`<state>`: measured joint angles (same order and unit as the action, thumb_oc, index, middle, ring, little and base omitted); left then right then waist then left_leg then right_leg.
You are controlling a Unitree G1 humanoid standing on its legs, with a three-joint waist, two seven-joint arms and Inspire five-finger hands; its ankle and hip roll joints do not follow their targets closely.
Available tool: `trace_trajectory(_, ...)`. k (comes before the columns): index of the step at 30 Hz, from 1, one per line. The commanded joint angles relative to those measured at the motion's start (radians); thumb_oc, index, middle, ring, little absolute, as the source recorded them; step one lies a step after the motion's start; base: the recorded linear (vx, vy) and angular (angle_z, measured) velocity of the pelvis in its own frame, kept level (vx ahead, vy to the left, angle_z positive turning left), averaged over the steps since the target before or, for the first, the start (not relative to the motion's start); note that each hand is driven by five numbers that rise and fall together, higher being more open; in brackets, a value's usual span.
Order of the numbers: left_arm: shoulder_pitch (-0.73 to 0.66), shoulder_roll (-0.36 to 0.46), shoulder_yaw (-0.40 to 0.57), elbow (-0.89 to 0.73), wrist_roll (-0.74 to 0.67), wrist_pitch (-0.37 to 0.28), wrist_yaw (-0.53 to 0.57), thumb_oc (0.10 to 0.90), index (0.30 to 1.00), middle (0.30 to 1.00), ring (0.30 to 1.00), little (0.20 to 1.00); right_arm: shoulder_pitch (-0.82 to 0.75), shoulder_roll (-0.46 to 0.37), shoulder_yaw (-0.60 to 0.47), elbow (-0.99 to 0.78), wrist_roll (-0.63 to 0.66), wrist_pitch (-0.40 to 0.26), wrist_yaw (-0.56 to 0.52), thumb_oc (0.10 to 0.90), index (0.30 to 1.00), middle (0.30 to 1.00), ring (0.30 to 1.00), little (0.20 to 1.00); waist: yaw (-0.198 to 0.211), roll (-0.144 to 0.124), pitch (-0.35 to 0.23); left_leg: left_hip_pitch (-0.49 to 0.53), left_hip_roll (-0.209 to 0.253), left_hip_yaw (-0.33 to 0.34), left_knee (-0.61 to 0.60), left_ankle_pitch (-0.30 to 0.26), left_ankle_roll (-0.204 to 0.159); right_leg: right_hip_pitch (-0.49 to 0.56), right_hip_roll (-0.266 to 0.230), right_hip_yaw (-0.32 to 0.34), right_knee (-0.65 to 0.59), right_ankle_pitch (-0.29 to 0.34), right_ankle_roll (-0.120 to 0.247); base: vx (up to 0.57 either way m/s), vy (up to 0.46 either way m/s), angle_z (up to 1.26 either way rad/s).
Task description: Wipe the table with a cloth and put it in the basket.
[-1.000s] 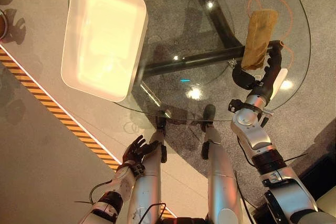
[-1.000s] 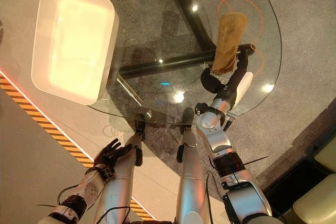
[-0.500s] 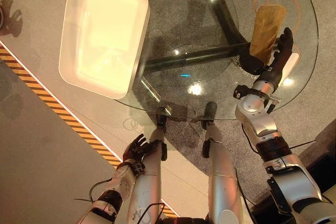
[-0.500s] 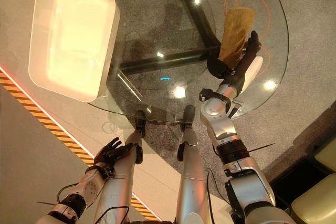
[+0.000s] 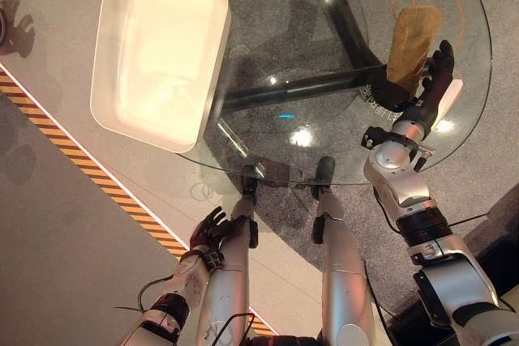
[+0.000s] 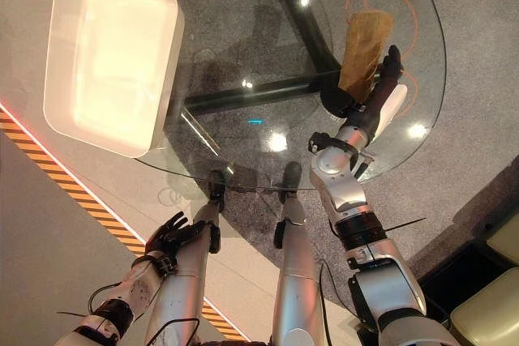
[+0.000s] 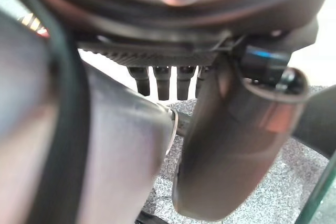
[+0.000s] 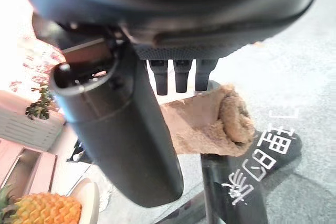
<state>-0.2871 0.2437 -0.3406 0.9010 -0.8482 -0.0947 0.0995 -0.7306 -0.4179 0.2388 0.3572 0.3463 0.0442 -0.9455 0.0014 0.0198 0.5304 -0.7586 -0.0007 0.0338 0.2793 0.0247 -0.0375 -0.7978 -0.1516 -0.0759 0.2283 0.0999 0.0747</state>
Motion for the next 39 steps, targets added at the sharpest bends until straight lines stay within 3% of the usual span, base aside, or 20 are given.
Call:
trace_trajectory(1, 0.070, -0.063, -0.046, -0.012, -0.025, 0.019, 0.021, 0.800, 0.900, 0.900, 0.900, 0.900, -0.012, -0.084, -0.039, -0.062, -0.007, -0.008, -0.049, 0.800, 0.900, 0.900, 0.900, 0.900, -0.002, 0.027, -0.010, -0.062, -0.062, 0.039, 0.045, -0.014, 0.035, -0.031, 0.063, -0.003, 0.023, 0.007, -0.008, 0.00, 0.000, 0.00)
trace_trajectory(8, 0.075, -0.061, -0.042, -0.004, -0.024, 0.008, 0.008, 0.800, 0.900, 0.900, 0.900, 0.900, -0.011, -0.087, -0.018, -0.046, 0.006, 0.020, -0.003, 0.800, 0.900, 0.900, 0.900, 0.900, 0.001, 0.028, -0.010, -0.068, -0.063, 0.040, 0.041, -0.010, 0.034, -0.036, 0.062, -0.005, 0.022, 0.007, -0.009, 0.00, 0.000, 0.00)
trace_trajectory(11, 0.073, -0.058, -0.043, -0.002, -0.025, 0.007, 0.005, 0.800, 0.900, 0.900, 0.900, 0.900, -0.020, -0.088, -0.008, -0.036, 0.009, 0.034, 0.012, 0.440, 0.592, 0.592, 0.592, 0.540, 0.003, 0.028, -0.010, -0.070, -0.064, 0.039, 0.044, -0.011, 0.033, -0.038, 0.062, -0.005, 0.024, 0.006, -0.008, 0.00, 0.000, 0.00)
trace_trajectory(12, 0.073, -0.058, -0.043, -0.002, -0.026, 0.007, 0.005, 0.800, 0.900, 0.900, 0.900, 0.900, -0.021, -0.088, -0.007, -0.036, 0.010, 0.035, 0.013, 0.361, 0.524, 0.524, 0.524, 0.461, 0.003, 0.028, -0.010, -0.070, -0.064, 0.039, 0.044, -0.011, 0.033, -0.038, 0.062, -0.006, 0.024, 0.006, -0.008, 0.00, 0.000, 0.00)
trace_trajectory(14, 0.067, -0.059, -0.045, -0.005, -0.029, 0.011, 0.009, 0.800, 0.900, 0.900, 0.900, 0.900, -0.036, -0.090, 0.000, -0.023, 0.013, 0.042, 0.018, 0.103, 0.302, 0.302, 0.302, 0.203, 0.004, 0.030, -0.010, -0.070, -0.064, 0.038, 0.043, -0.012, 0.033, -0.040, 0.062, -0.006, 0.025, 0.004, -0.009, 0.00, 0.000, 0.00)
trace_trajectory(39, 0.068, -0.065, -0.056, -0.018, -0.030, 0.011, 0.019, 0.800, 0.900, 0.900, 0.900, 0.900, -0.088, -0.108, 0.009, -0.043, -0.020, 0.041, 0.039, 0.100, 0.300, 0.300, 0.300, 0.200, 0.013, 0.031, -0.010, -0.092, -0.070, 0.024, 0.055, -0.017, 0.035, -0.065, 0.063, -0.010, 0.040, -0.001, -0.006, 0.00, 0.000, 0.00)
